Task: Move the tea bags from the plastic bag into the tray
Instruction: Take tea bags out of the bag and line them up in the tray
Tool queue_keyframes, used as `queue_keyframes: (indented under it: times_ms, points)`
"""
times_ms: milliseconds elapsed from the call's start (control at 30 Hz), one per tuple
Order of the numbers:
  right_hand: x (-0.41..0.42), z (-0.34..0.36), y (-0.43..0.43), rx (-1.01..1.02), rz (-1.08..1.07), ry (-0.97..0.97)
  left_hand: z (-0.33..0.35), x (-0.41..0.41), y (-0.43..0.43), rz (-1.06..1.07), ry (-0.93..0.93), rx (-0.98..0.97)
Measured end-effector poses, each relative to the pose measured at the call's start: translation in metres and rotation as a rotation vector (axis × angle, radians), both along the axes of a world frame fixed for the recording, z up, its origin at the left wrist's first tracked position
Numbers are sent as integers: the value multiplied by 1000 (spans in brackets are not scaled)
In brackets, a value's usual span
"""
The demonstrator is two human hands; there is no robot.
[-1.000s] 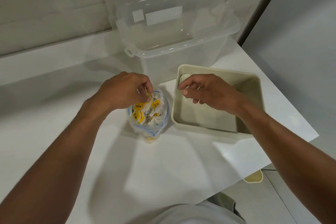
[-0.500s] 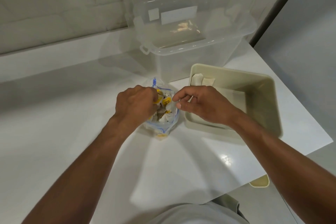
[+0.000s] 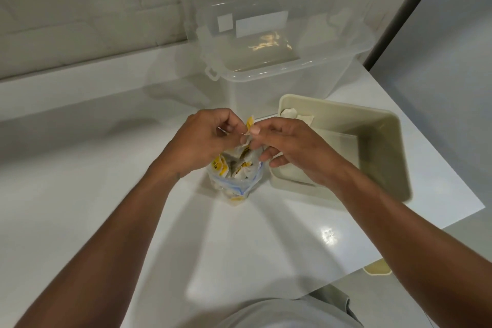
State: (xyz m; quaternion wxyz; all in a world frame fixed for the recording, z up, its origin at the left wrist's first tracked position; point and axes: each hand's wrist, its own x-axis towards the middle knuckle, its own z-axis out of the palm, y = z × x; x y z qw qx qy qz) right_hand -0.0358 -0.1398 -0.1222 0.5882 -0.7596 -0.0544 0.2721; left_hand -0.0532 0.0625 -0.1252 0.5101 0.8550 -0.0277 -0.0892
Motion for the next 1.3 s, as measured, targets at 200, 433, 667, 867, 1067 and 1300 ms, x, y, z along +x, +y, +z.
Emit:
queue_keyframes:
  times_ms: [200, 433, 667, 867, 1067, 1300]
  points:
    - [7, -5, 4, -38, -114, 72, 4, 1, -3, -74, 72, -1]
    - [10, -6, -5, -36, -60, 90, 2, 10, 10, 51, -75, 399]
    - [11, -5, -12, 4, -95, 93, -6, 12, 4, -111, -67, 934]
    - [12, -8, -16, -22, -83, 70, -7, 13, -18, -227, -144, 1036]
    - [11, -10, -20, -18, -102, 76, -6, 15, -20, -286, -108, 926]
    - [11, -14, -20, -139, -135, -158, -1, 20, -11, -158, -160, 766]
